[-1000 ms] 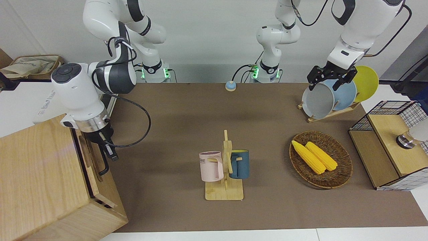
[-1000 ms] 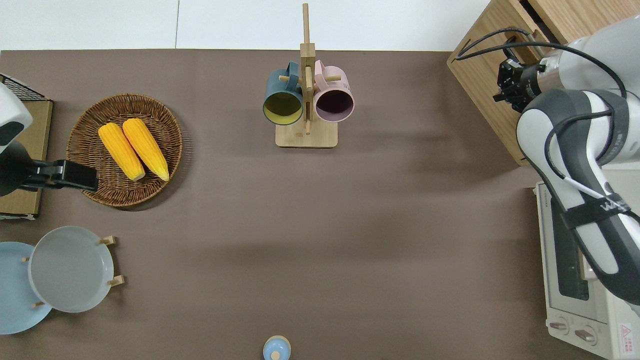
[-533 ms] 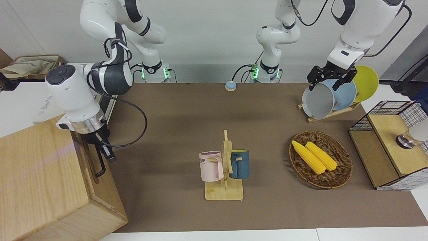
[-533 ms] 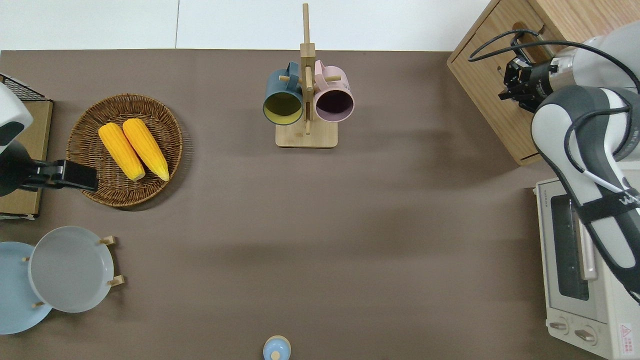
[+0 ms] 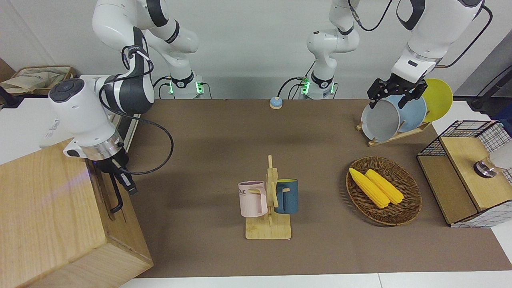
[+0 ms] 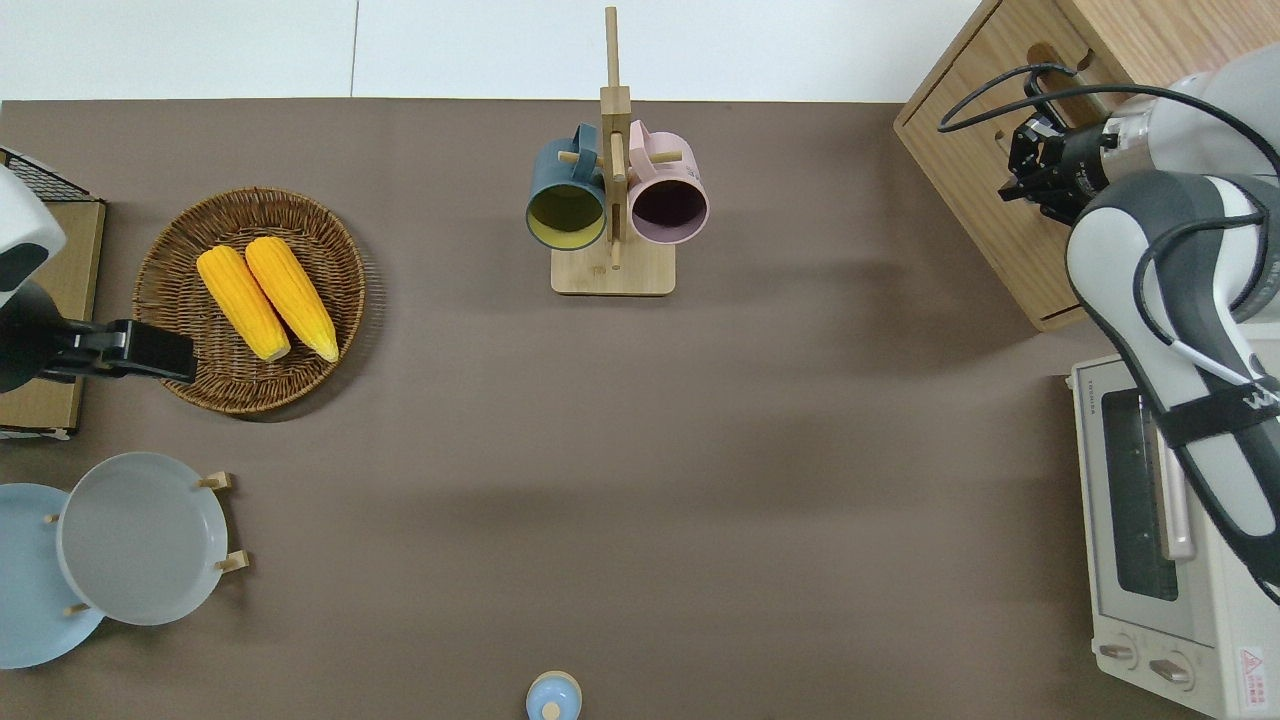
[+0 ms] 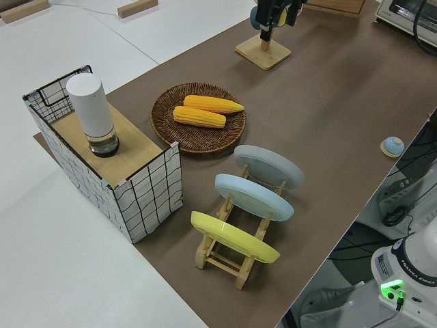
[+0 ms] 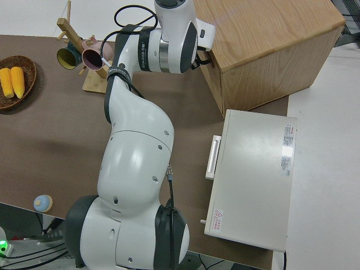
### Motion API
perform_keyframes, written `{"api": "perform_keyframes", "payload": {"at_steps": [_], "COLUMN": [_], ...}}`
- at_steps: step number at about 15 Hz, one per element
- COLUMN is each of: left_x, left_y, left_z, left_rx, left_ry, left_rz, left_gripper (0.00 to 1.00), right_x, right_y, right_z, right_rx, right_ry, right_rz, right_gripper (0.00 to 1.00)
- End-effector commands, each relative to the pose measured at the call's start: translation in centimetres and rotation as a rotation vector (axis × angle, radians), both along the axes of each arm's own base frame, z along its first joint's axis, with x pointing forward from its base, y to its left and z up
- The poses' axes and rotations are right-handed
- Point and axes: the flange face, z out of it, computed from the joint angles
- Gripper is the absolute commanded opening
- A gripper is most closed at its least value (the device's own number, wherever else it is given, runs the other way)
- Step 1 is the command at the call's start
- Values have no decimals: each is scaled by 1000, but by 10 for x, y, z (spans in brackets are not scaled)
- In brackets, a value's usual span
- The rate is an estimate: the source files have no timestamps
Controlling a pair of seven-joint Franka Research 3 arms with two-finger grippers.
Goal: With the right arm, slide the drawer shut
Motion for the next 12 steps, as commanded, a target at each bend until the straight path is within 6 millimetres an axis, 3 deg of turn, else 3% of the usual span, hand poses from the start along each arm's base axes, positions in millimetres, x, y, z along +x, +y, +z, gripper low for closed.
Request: {"api": "perform_keyframes", "payload": {"at_steps": [1, 4, 6, 8, 12], "left_x": [2, 2, 2, 2, 2], "left_y": [1, 1, 1, 1, 1], "left_z": [4, 4, 4, 4, 4], "left_rx": [16, 16, 16, 16, 16], "left_ry": [5, 5, 5, 5, 5], "left_rz": [-12, -12, -12, -12, -12], "left_gripper": [993, 993, 993, 993, 993], "right_x": [6, -11, -35, -59, -96], "right_y": [-3, 55, 92, 105, 106], "right_z": [1, 16, 30, 38, 83], "right_rx": [1, -10, -35, -81, -150], "right_ry": [-25, 51, 147, 233, 254], "right_rz": [44, 141, 255, 371, 547], "right_gripper": [0, 0, 0, 0, 0]}}
